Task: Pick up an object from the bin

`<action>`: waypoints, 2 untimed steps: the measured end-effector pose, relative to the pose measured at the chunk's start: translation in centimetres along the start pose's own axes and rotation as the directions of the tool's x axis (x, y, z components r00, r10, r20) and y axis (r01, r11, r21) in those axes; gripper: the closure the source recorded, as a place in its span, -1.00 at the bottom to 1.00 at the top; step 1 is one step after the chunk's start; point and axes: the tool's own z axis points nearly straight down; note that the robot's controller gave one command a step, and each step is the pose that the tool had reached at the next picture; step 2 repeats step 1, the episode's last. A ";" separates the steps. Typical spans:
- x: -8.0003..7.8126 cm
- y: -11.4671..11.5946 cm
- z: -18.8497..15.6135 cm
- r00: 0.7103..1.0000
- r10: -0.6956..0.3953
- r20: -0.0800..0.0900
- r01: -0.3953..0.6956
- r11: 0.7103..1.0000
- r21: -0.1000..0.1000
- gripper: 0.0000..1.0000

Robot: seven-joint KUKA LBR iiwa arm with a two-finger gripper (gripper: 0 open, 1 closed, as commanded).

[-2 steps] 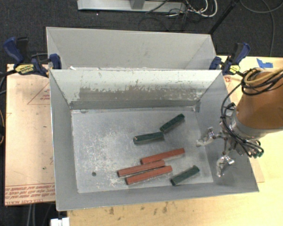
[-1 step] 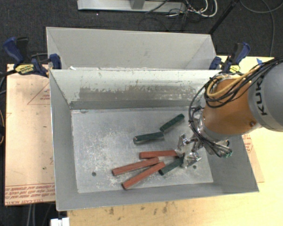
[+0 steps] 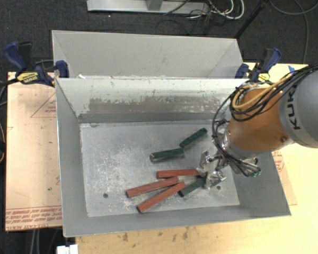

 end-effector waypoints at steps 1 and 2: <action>-3.3 3.1 -15.9 0.998 -0.055 -0.022 0.054 0.998 -0.018 1.00; -3.3 3.1 -15.9 0.998 -0.055 -0.022 0.054 0.998 -0.018 1.00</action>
Offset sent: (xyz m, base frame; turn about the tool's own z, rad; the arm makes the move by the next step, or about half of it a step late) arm 0.0000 0.0000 0.0000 0.0000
